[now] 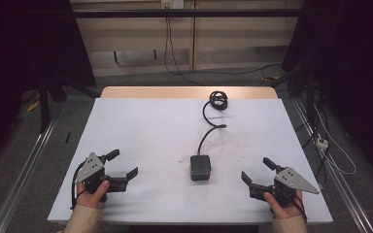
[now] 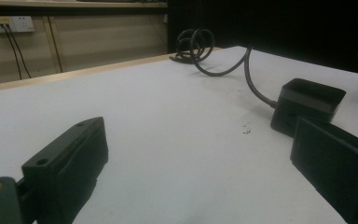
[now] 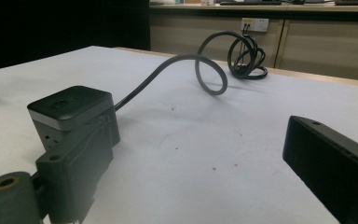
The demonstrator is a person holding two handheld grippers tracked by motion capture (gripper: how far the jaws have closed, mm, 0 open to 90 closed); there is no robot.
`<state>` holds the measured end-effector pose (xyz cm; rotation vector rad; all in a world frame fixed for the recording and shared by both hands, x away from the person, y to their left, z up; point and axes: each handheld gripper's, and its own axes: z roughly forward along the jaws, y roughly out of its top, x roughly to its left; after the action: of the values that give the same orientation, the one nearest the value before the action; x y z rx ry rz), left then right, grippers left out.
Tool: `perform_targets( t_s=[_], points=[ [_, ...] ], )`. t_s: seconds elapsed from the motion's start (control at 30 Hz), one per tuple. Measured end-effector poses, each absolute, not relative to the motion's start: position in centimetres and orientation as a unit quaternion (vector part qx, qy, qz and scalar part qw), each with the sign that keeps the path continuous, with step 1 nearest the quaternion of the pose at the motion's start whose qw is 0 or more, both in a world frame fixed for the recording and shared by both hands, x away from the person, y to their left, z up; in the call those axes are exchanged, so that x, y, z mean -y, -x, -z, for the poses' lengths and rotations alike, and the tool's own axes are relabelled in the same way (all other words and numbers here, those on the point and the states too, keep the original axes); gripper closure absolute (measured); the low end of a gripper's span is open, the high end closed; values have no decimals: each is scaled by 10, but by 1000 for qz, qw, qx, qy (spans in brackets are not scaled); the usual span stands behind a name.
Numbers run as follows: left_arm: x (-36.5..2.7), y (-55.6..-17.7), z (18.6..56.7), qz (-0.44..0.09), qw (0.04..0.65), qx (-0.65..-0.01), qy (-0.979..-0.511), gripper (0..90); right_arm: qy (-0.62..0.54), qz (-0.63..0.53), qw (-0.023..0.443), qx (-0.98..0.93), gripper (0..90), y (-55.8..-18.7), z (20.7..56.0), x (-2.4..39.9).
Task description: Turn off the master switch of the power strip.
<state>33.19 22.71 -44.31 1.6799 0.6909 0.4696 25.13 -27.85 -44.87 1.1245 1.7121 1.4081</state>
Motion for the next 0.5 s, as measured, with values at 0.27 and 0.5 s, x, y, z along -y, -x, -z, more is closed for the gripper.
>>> perform_targets(
  t_s=[0.27,0.5],
  points=[
    [-228,-331,443,-203,590,-298,-722,39,-427,-537,319,-654,77,-253,449,278],
    [-230,-329,444,-204,589,-301,-722,38,-422,-539,310,-660,81,-259,448,272]
  ],
)
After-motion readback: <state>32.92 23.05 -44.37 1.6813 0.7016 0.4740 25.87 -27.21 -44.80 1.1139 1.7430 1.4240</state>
